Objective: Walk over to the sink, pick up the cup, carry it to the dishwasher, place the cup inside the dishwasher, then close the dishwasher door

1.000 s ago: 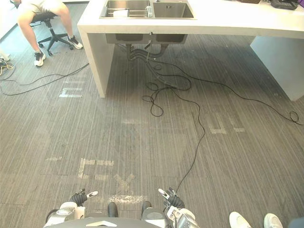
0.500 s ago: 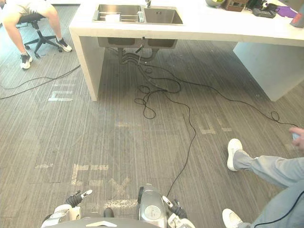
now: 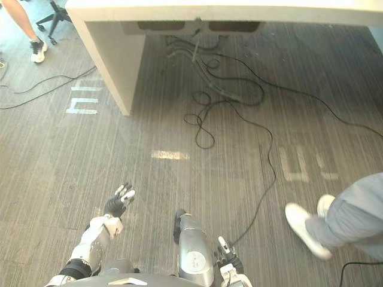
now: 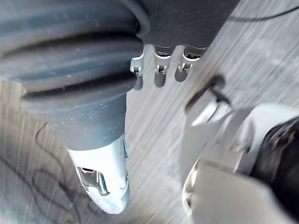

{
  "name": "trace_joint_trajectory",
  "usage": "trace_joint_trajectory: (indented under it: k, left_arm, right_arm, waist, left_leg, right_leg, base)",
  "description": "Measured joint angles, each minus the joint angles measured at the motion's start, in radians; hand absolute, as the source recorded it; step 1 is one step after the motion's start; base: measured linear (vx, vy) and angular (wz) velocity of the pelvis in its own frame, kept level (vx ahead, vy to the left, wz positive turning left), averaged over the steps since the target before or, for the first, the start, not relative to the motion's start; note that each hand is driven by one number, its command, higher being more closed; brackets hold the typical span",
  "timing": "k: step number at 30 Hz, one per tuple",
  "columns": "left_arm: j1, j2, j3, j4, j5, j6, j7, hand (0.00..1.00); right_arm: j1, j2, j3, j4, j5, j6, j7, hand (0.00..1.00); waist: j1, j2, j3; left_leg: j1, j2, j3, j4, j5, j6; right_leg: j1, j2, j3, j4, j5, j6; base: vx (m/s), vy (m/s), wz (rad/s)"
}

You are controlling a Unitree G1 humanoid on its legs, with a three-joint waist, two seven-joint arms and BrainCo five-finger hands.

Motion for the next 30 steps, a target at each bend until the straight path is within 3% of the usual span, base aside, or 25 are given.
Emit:
trace_joint_trajectory:
  k: [1, 2, 3, 4, 5, 7, 9, 12, 14, 15, 16, 17, 18, 20, 21, 22, 23, 24, 25, 26, 27, 28, 30]
  left_arm:
    - [0.021, -0.004, -0.003, -0.054, -0.013, -0.017, 0.013, 0.00]
    - [0.032, -0.006, -0.001, -0.083, -0.015, -0.024, 0.023, 0.00]
    - [0.045, -0.006, 0.007, -0.137, -0.018, -0.041, 0.047, 0.00]
    - [0.060, -0.004, 0.011, -0.175, -0.026, -0.054, 0.068, 0.00]
    - [0.066, -0.004, 0.011, -0.195, -0.028, -0.059, 0.076, 0.00]
    - [0.100, -0.012, 0.014, -0.337, -0.027, -0.091, 0.115, 0.00]
    - [0.105, -0.020, 0.038, -0.437, -0.019, -0.108, 0.154, 0.00]
    - [0.090, -0.019, 0.083, -0.532, -0.018, -0.117, 0.212, 0.00]
    - [0.070, -0.015, 0.083, -0.529, -0.024, -0.121, 0.210, 0.00]
    - [0.071, -0.020, 0.069, -0.506, -0.023, -0.122, 0.201, 0.00]
    - [0.063, -0.016, 0.070, -0.493, -0.022, -0.122, 0.193, 0.00]
    - [0.032, 0.003, 0.079, -0.458, -0.021, -0.120, 0.196, 0.00]
    - [0.024, 0.009, 0.083, -0.457, -0.020, -0.120, 0.196, 0.00]
    - [0.008, 0.011, 0.078, -0.480, 0.006, -0.120, 0.216, 0.00]
    - [0.006, 0.011, 0.076, -0.493, 0.015, -0.120, 0.221, 0.00]
    - [0.001, 0.012, 0.076, -0.531, 0.034, -0.121, 0.239, 0.00]
    - [-0.007, 0.018, 0.076, -0.570, 0.051, -0.130, 0.248, 0.00]
    - [-0.011, 0.022, 0.076, -0.588, 0.066, -0.139, 0.256, 0.00]
    - [-0.012, 0.026, 0.080, -0.619, 0.082, -0.155, 0.264, 0.00]
    - [-0.012, 0.026, 0.080, -0.619, 0.083, -0.156, 0.264, 0.00]
    - [0.000, 0.042, 0.081, -0.695, 0.129, -0.212, 0.303, 0.00]
    - [-0.003, 0.045, 0.087, -0.733, 0.154, -0.251, 0.328, 0.00]
    - [-0.024, 0.050, 0.097, -0.763, 0.198, -0.306, 0.369, 0.00]
  right_arm:
    - [0.000, -0.011, 0.029, -0.016, -0.005, -0.019, 0.006, 0.00]
    - [-0.001, -0.017, 0.032, -0.031, -0.012, -0.024, 0.007, 0.00]
    - [-0.007, -0.023, 0.055, -0.058, -0.013, -0.032, 0.007, 0.00]
    - [-0.008, -0.033, 0.070, -0.088, 0.001, -0.036, 0.006, 0.00]
    - [-0.008, -0.034, 0.075, -0.105, 0.013, -0.034, 0.005, 0.00]
    - [-0.013, -0.060, 0.110, -0.203, 0.049, -0.009, 0.023, 0.00]
    - [-0.025, -0.078, 0.127, -0.241, 0.030, 0.007, 0.032, 0.00]
    - [0.001, -0.092, 0.118, -0.240, -0.042, 0.023, 0.037, 0.00]
    - [0.049, -0.099, 0.101, -0.207, -0.048, 0.035, 0.036, 0.00]
    - [0.081, -0.115, 0.090, -0.157, -0.047, 0.050, 0.034, 0.00]
    - [0.087, -0.116, 0.076, -0.119, -0.047, 0.055, 0.027, 0.00]
    - [0.065, -0.073, 0.058, -0.046, -0.044, 0.076, 0.012, 0.00]
    - [0.058, -0.058, 0.054, -0.026, -0.041, 0.080, 0.011, 0.00]
    - [0.033, -0.019, 0.001, 0.052, -0.041, 0.099, -0.010, 0.00]
    - [0.031, -0.018, -0.012, 0.063, -0.041, 0.104, -0.011, 0.00]
    - [0.031, -0.018, -0.034, 0.084, -0.052, 0.110, -0.027, 0.00]
    - [0.032, -0.017, -0.060, 0.091, -0.066, 0.110, -0.040, 0.00]
    - [0.031, -0.015, -0.065, 0.095, -0.084, 0.106, -0.046, 0.00]
    - [0.031, -0.015, -0.065, 0.096, -0.107, 0.098, -0.050, 0.00]
    - [0.031, -0.015, -0.066, 0.096, -0.108, 0.097, -0.050, 0.00]
    - [0.034, -0.017, -0.067, 0.126, -0.117, 0.071, -0.066, 0.00]
    - [0.036, -0.014, -0.068, 0.130, -0.089, 0.069, -0.071, 0.00]
    - [0.036, -0.006, -0.069, 0.132, -0.077, 0.069, -0.070, 0.00]
  waist:
    - [0.007, 0.014, -0.007]
    - [0.014, 0.019, -0.010]
    - [0.031, 0.023, -0.001]
    - [0.056, 0.009, 0.012]
    - [0.072, 0.009, 0.012]
    - [0.140, -0.015, 0.020]
    - [0.158, -0.026, 0.027]
    - [0.164, -0.048, 0.038]
    - [0.163, -0.034, 0.030]
    - [0.157, 0.015, 0.000]
    - [0.152, 0.024, -0.007]
    - [0.149, -0.027, -0.016]
    - [0.149, -0.039, -0.021]
    - [0.163, -0.065, -0.035]
    - [0.163, -0.069, -0.040]
    - [0.162, -0.080, -0.055]
    - [0.155, -0.079, -0.063]
    - [0.150, -0.076, -0.066]
    - [0.143, -0.069, -0.071]
    - [0.143, -0.069, -0.071]
    - [0.132, -0.039, -0.087]
    - [0.124, -0.026, -0.093]
    - [0.109, -0.017, -0.095]
  left_leg:
    - [-0.108, 0.022, 0.002, 0.208, 0.095, 0.001]
    - [-0.169, 0.024, 0.007, 0.314, 0.079, 0.008]
    - [-0.273, 0.023, 0.032, 0.470, 0.026, 0.038]
    - [-0.350, 0.018, 0.076, 0.505, -0.034, 0.074]
    - [-0.379, 0.019, 0.113, 0.477, -0.061, 0.097]
    - [-0.453, 0.031, 0.263, 0.199, -0.103, 0.157]
    - [-0.498, 0.032, 0.307, 0.031, -0.095, 0.151]
    - [-0.494, 0.027, 0.371, -0.211, -0.030, 0.127]
    - [-0.462, 0.017, 0.393, -0.318, -0.005, 0.155]
    - [-0.435, 0.015, 0.378, -0.392, -0.018, 0.177]
    - [-0.431, 0.001, 0.348, -0.414, 0.072, 0.265]
    - [-0.445, -0.044, 0.337, -0.382, 0.129, 0.304]
    - [-0.460, -0.058, 0.325, -0.360, 0.134, 0.312]
    - [-0.476, -0.092, 0.316, -0.256, 0.050, 0.371]
    - [-0.464, -0.112, 0.316, -0.253, 0.029, 0.379]
    - [-0.421, -0.159, 0.320, -0.285, 0.003, 0.392]
    - [-0.364, -0.201, 0.317, -0.341, -0.007, 0.400]
    - [-0.331, -0.221, 0.308, -0.374, -0.007, 0.399]
    - [-0.285, -0.240, 0.297, -0.421, -0.004, 0.396]
    - [-0.284, -0.241, 0.297, -0.422, -0.004, 0.396]
    - [-0.164, -0.258, 0.274, -0.521, -0.002, 0.397]
    - [-0.100, -0.260, 0.266, -0.569, 0.001, 0.402]
    - [-0.029, -0.260, 0.244, -0.612, 0.002, 0.405]
  right_leg:
    - [0.062, 0.016, -0.012, -0.054, -0.012, -0.018]
    - [0.087, 0.026, -0.013, -0.075, -0.014, -0.031]
    - [0.149, 0.041, -0.012, -0.107, -0.027, -0.044]
    - [0.218, 0.046, -0.012, -0.135, -0.029, -0.032]
    - [0.251, 0.046, -0.004, -0.151, -0.032, -0.027]
    - [0.334, 0.040, 0.062, -0.202, -0.046, -0.011]
    - [0.387, 0.023, 0.105, -0.212, -0.064, 0.016]
    - [0.494, -0.034, 0.118, -0.231, -0.119, 0.073]
    - [0.576, -0.035, 0.118, -0.255, -0.176, 0.141]
    - [0.612, -0.007, 0.123, -0.256, -0.197, 0.161]
    - [0.629, 0.003, 0.128, -0.255, -0.210, 0.156]
    - [0.635, -0.040, 0.135, -0.248, -0.203, 0.138]
    - [0.632, -0.049, 0.136, -0.246, -0.181, 0.142]
    - [0.638, -0.086, 0.152, -0.202, -0.070, 0.173]
    - [0.629, -0.104, 0.158, -0.163, -0.037, 0.194]
    - [0.574, -0.147, 0.180, -0.015, 0.050, 0.237]
    - [0.482, -0.175, 0.230, 0.192, 0.157, 0.318]
    - [0.426, -0.177, 0.255, 0.317, 0.173, 0.350]
    - [0.345, -0.179, 0.268, 0.478, 0.176, 0.357]
    - [0.343, -0.179, 0.268, 0.481, 0.176, 0.357]
    - [0.198, -0.201, 0.179, 0.663, 0.124, 0.258]
    - [0.136, -0.226, 0.103, 0.666, 0.071, 0.172]
    - [0.072, -0.243, 0.022, 0.584, 0.007, 0.122]
  base:
    - [0.33, -0.100, 0.24]
    - [0.42, -0.095, 0.07]
    - [0.45, -0.070, -0.13]
    - [0.45, -0.064, -0.24]
    - [0.44, -0.040, -0.54]
    - [0.46, 0.010, -0.84]
    - [0.53, 0.100, -0.82]
    - [0.59, 0.186, -0.73]
    - [0.58, 0.254, -0.18]
    - [0.52, 0.304, 0.01]
    - [0.76, 0.443, 0.09]
    - [0.62, 0.359, 0.12]
    - [0.69, 0.394, 0.15]
    - [0.59, 0.325, 0.19]
    - [0.60, 0.328, 0.30]
    - [0.57, 0.325, 0.38]
    - [0.56, 0.311, 0.39]
    - [0.50, 0.267, 0.36]
    - [0.37, 0.191, 0.20]
    - [0.52, 0.243, 0.17]
    - [0.51, 0.209, 0.05]
    - [0.50, 0.187, 0.02]
    - [0.39, 0.076, 0.22]
